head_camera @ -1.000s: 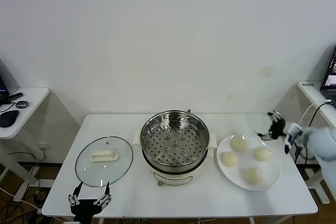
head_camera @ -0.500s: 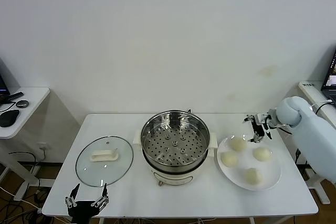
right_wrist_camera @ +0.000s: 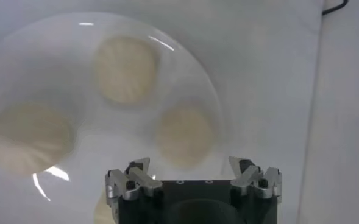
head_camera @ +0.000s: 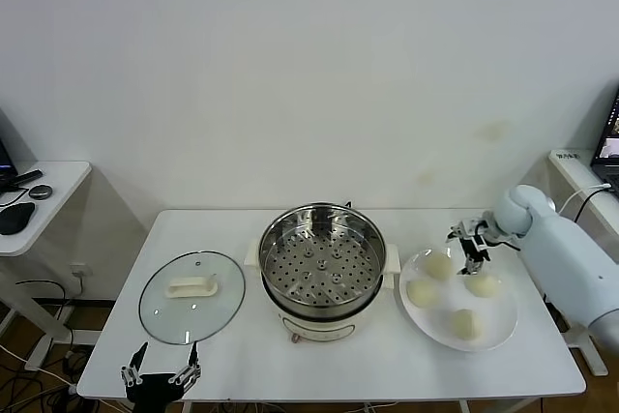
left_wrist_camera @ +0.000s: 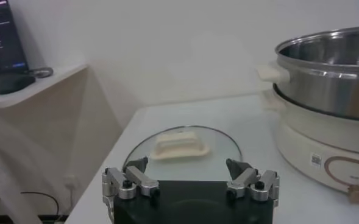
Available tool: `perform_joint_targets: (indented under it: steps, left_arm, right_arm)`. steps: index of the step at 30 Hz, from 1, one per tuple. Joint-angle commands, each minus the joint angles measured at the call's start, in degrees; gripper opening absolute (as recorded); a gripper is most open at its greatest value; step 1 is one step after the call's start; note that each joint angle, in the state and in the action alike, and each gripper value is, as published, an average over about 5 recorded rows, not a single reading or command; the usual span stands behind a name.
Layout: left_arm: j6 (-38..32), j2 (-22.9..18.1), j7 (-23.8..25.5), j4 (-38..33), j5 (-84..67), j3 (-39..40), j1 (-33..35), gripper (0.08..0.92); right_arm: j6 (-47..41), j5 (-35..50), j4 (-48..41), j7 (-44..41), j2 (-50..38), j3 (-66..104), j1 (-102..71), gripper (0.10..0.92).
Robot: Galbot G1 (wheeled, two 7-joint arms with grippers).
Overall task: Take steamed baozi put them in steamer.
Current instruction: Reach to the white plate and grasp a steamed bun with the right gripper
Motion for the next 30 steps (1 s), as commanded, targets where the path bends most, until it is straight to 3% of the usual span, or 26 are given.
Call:
perform_joint_targets:
  steps: [1, 30]
  left_arm:
    - [0.0, 0.0, 0.0, 0.0, 0.0, 0.0, 0.0, 0.823]
    - [0.2, 0.3, -0.1, -0.3, 0.2, 0.5, 0.1, 0.823]
  right_arm:
    - [0.6, -1.0, -2.8, 1.5, 1.4, 0.1, 0.4, 0.823]
    - [-2.4, -0.5, -0.1, 5.3, 1.7, 0.3, -2.7, 0.814]
